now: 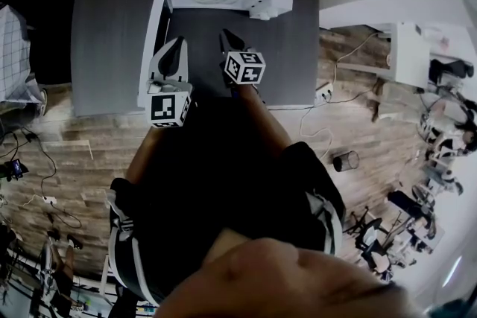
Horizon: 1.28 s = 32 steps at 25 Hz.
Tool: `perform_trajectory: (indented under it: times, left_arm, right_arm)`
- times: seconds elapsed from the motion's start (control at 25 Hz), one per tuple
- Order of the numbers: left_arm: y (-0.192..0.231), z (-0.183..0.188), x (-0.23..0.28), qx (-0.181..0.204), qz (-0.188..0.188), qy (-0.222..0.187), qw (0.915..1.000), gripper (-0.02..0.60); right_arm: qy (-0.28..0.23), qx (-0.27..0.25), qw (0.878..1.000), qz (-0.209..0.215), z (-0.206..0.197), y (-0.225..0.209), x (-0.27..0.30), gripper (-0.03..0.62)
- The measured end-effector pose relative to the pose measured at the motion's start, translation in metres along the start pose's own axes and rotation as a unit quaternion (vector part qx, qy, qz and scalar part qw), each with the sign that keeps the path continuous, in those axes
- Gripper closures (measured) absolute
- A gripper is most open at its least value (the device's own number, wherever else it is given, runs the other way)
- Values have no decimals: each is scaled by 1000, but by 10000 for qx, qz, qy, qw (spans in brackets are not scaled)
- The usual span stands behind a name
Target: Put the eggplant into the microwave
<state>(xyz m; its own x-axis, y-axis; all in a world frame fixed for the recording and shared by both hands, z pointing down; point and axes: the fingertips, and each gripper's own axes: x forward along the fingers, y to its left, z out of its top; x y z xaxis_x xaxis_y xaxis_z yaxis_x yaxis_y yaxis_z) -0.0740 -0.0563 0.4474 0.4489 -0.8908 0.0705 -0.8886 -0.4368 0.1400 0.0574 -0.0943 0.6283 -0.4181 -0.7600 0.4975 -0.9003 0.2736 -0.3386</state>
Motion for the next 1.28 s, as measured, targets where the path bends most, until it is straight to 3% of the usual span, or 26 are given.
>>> perform_trajectory:
  times: [0.64,1.28]
  left_arm:
    - [-2,-12,-11,248,-44,10,9997,546]
    - [-1,-19,-12,392,-70,148,9991,546]
  right_arm:
    - [-1153,-99,9931,164,52,57,-111,554]
    - [-1269,-351,9912,168,55,62,-119,562]
